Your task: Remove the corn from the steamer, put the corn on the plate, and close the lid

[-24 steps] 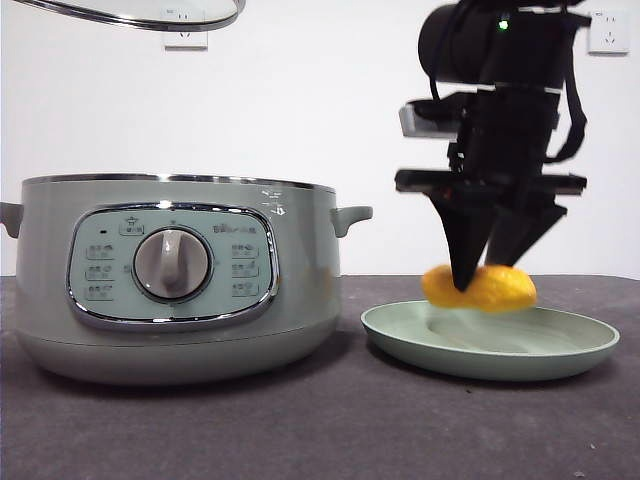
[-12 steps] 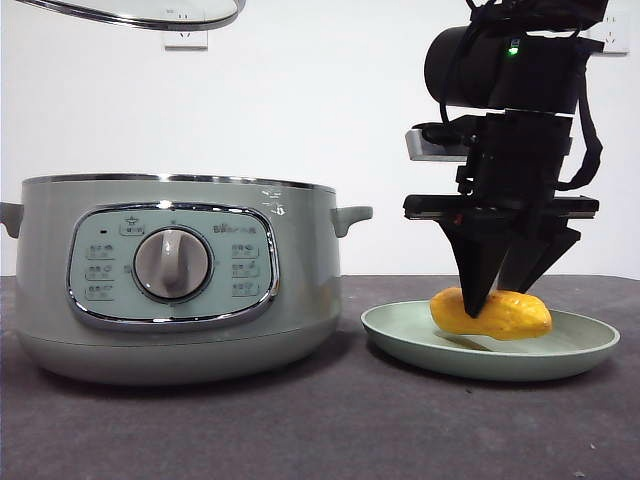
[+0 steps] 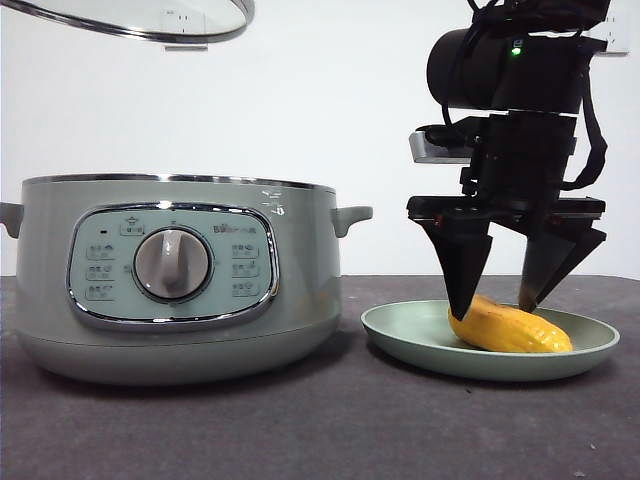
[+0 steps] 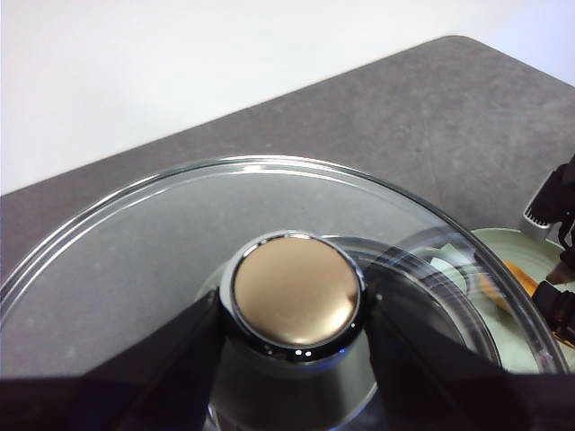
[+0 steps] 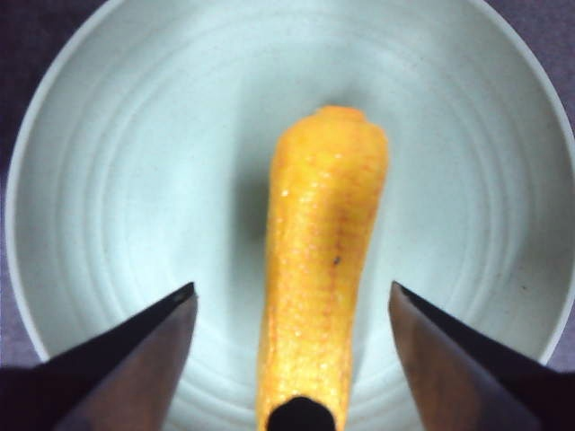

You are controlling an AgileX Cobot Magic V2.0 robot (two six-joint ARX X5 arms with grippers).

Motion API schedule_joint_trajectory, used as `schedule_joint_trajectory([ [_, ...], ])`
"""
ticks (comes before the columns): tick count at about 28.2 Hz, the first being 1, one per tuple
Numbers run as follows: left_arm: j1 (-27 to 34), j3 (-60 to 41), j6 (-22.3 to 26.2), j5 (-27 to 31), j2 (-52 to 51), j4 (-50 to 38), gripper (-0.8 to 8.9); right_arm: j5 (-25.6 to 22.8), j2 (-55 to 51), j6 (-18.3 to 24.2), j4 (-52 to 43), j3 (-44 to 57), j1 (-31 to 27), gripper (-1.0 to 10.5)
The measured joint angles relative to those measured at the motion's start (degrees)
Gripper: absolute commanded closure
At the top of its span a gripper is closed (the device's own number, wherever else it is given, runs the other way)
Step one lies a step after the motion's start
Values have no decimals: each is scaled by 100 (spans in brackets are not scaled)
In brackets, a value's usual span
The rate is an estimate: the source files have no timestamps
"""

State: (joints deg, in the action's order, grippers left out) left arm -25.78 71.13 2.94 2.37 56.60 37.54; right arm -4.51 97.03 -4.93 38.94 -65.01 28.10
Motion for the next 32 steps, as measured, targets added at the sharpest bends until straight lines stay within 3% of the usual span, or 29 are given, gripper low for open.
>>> schedule_joint_trajectory([
  [6, 0, 0, 0, -205, 334, -74, 822, 0, -286, -35, 52, 24, 0, 564],
  [22, 0, 0, -107, -549, 1698, -396, 822, -17, -2293, -118, 57, 24, 0, 568],
  [32, 0, 0, -197, -662, 2011, -573, 822, -20, -2693, -129, 66, 24, 0, 569],
])
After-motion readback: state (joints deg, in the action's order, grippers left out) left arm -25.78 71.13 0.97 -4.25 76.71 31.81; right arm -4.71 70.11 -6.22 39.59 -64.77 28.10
